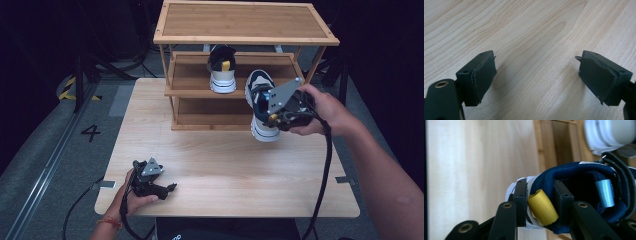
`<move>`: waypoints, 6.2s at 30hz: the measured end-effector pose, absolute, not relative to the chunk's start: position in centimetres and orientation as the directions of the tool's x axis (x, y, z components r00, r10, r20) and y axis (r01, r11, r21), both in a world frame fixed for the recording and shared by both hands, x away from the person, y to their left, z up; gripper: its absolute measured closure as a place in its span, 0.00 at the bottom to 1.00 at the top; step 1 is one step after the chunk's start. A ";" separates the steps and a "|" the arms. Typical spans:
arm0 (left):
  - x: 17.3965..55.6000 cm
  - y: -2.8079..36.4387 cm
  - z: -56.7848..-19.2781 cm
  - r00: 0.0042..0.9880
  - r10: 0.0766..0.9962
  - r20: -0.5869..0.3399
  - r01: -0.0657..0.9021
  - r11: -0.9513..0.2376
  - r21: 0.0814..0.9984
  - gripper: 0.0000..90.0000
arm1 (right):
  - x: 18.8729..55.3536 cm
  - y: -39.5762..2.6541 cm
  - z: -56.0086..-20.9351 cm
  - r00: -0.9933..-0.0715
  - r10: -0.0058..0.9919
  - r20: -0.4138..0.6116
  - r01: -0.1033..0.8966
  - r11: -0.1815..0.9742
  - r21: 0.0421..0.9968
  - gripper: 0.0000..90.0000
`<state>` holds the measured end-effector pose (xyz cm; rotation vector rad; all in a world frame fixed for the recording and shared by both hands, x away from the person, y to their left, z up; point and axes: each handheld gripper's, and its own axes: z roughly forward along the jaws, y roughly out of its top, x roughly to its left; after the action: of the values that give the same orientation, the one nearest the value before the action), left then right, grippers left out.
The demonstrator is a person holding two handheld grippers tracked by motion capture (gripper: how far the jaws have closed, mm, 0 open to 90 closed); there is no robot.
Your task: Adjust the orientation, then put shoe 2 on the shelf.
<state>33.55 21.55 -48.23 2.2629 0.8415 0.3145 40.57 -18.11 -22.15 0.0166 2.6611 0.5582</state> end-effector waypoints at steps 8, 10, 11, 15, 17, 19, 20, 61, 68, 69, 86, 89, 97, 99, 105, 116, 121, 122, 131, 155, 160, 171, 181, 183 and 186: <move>33.5 21.6 -48.2 0.760 0.649 -0.012 0.482 -0.551 0.681 0.16 | 44.8 -17.2 -20.5 -0.904 0.135 -0.406 -0.045 0.914 0.402 0.76; 33.5 21.6 -48.2 0.762 0.648 -0.012 0.481 -0.552 0.681 0.16 | 46.2 -16.9 -20.5 -0.901 0.143 -0.410 -0.038 0.915 0.401 0.76; 33.5 21.6 -48.2 0.762 0.648 -0.012 0.481 -0.552 0.681 0.16 | 46.5 -16.8 -20.5 -0.902 0.141 -0.408 -0.038 0.916 0.399 0.76; 33.5 21.6 -48.2 0.761 0.648 -0.013 0.482 -0.551 0.681 0.16 | 48.1 -16.3 -20.8 -0.902 0.151 -0.405 -0.023 0.918 0.395 0.76; 33.5 21.6 -48.2 0.762 0.648 -0.013 0.481 -0.552 0.681 0.16 | 48.5 -16.2 -20.5 -0.907 0.149 -0.394 -0.031 0.909 0.416 0.75; 33.5 21.5 -48.2 0.759 0.650 -0.020 0.486 -0.546 0.682 0.16 | 49.2 -16.1 -20.4 -0.904 0.162 -0.395 -0.019 0.909 0.417 0.75; 33.5 21.5 -48.2 0.759 0.650 -0.020 0.486 -0.546 0.682 0.16 | 49.2 -16.1 -20.4 -0.904 0.162 -0.395 -0.019 0.909 0.417 0.75; 33.4 21.5 -48.3 0.758 0.652 -0.021 0.487 -0.545 0.683 0.16 | 45.0 -21.5 -22.5 -0.737 0.555 -0.385 0.034 0.600 0.799 0.36; 33.4 21.5 -48.3 0.758 0.652 -0.023 0.488 -0.543 0.683 0.16 | 46.0 -21.4 -25.1 -0.719 0.652 -0.240 0.157 0.489 0.858 0.24; 33.4 21.5 -48.3 0.758 0.652 -0.022 0.488 -0.544 0.682 0.16 | 46.2 -21.3 -25.4 -0.715 0.663 -0.222 0.173 0.474 0.863 0.24; 33.4 21.5 -48.3 0.758 0.652 -0.023 0.489 -0.544 0.682 0.16 | 51.0 -19.9 -28.4 -0.705 0.697 -0.132 0.325 0.483 0.813 0.18; 33.4 21.5 -48.3 0.758 0.652 -0.023 0.488 -0.544 0.682 0.16 | 51.3 -20.0 -28.3 -0.704 0.693 -0.155 0.311 0.497 0.810 0.24; 33.4 21.5 -48.3 0.756 0.654 -0.021 0.488 -0.542 0.684 0.16 | 53.1 -20.0 -28.1 -0.717 0.673 -0.180 0.309 0.538 0.784 0.32; 33.4 21.5 -48.3 0.757 0.654 -0.020 0.487 -0.543 0.685 0.16 | 53.3 -20.1 -28.1 -0.710 0.676 -0.196 0.304 0.545 0.781 0.36; 33.4 21.5 -48.3 0.757 0.654 -0.020 0.487 -0.543 0.685 0.16 | 53.6 -19.9 -28.9 -0.707 0.680 -0.195 0.303 0.540 0.785 0.37; 33.4 21.5 -48.3 0.758 0.652 -0.019 0.485 -0.544 0.684 0.16 | 50.5 -22.0 -28.1 -0.708 0.665 -0.238 0.262 0.560 0.786 0.33; 33.4 21.5 -48.3 0.758 0.652 -0.019 0.485 -0.545 0.684 0.16 | 47.9 -23.4 -28.0 -0.721 0.636 -0.273 0.243 0.602 0.761 0.32; 33.4 21.5 -48.3 0.758 0.652 -0.020 0.485 -0.544 0.685 0.16 | 47.6 -23.6 -28.1 -0.722 0.629 -0.288 0.234 0.615 0.753 0.32; 33.4 21.5 -48.3 0.759 0.651 -0.021 0.486 -0.544 0.684 0.16 | 43.6 -24.7 -29.9 -0.750 0.573 -0.330 0.217 0.685 0.696 0.32; 33.5 21.4 -48.3 0.756 0.655 -0.012 0.483 -0.545 0.685 0.16 | 36.4 -34.9 -44.0 -0.700 0.694 -0.170 0.393 0.573 0.719 0.31; 33.5 21.4 -48.3 0.755 0.655 -0.012 0.484 -0.545 0.685 0.16 | 35.3 -37.3 -45.9 -0.670 0.738 -0.083 0.457 0.497 0.738 0.30; 33.5 21.4 -48.3 0.755 0.656 -0.012 0.485 -0.544 0.685 0.16 | 33.9 -40.0 -48.7 -0.583 0.812 -0.001 0.539 0.388 0.748 0.26; 33.5 21.4 -48.3 0.754 0.657 -0.010 0.485 -0.546 0.683 0.16 | 34.0 -40.0 -48.7 -0.569 0.822 0.007 0.552 0.375 0.745 0.23; 33.5 21.4 -48.2 0.754 0.657 -0.010 0.485 -0.546 0.683 0.16 | 34.0 -40.0 -48.7 -0.569 0.822 0.007 0.552 0.375 0.745 0.23; 33.5 21.4 -48.2 0.753 0.658 -0.010 0.486 -0.545 0.683 0.16 | 34.0 -40.0 -48.7 -0.568 0.823 0.008 0.552 0.374 0.745 0.23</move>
<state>33.49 21.42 -48.25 2.2588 0.8527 0.3230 34.04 -40.04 -48.74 1.1981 2.2746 1.0221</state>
